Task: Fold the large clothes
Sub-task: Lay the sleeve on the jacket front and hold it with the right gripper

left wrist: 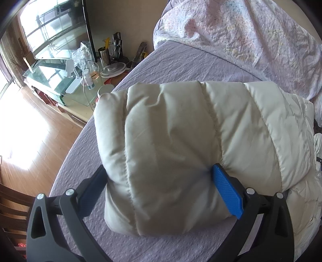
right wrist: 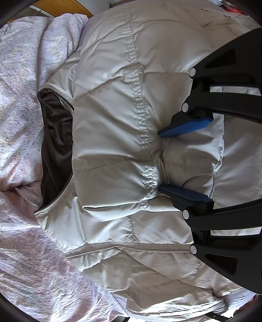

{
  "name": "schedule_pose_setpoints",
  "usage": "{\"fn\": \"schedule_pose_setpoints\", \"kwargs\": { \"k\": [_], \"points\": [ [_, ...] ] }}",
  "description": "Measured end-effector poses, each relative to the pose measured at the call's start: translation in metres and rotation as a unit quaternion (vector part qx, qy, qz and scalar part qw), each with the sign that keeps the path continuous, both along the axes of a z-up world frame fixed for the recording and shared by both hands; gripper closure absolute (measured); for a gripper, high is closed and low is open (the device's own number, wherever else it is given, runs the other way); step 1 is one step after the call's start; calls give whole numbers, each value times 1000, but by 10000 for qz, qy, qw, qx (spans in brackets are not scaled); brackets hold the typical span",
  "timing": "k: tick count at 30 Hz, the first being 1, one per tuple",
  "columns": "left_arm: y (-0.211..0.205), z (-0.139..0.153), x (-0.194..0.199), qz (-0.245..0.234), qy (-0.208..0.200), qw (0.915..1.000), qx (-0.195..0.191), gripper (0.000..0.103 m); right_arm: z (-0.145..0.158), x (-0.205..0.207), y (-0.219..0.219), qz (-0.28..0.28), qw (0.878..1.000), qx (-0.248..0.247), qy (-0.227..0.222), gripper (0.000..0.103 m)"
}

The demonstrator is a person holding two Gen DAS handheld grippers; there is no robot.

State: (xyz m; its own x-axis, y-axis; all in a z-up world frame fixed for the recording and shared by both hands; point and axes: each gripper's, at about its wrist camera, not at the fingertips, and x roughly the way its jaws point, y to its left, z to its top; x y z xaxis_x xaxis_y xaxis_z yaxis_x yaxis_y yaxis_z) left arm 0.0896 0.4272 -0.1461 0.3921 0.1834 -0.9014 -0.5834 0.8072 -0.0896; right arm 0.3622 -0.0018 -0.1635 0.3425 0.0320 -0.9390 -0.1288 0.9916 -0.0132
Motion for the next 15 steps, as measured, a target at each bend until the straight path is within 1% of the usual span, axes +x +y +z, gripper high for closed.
{"fn": "schedule_pose_setpoints", "kwargs": {
  "k": [9, 15],
  "points": [
    [-1, 0, 0, -59, -26, 10000, 49, 2, 0, -1, 0, -13, 10000, 8, -28, 52],
    [2, 1, -4, -72, -114, 9999, -60, 5, 0, -1, 0, -24, 10000, 2, -32, 52]
  ]
}}
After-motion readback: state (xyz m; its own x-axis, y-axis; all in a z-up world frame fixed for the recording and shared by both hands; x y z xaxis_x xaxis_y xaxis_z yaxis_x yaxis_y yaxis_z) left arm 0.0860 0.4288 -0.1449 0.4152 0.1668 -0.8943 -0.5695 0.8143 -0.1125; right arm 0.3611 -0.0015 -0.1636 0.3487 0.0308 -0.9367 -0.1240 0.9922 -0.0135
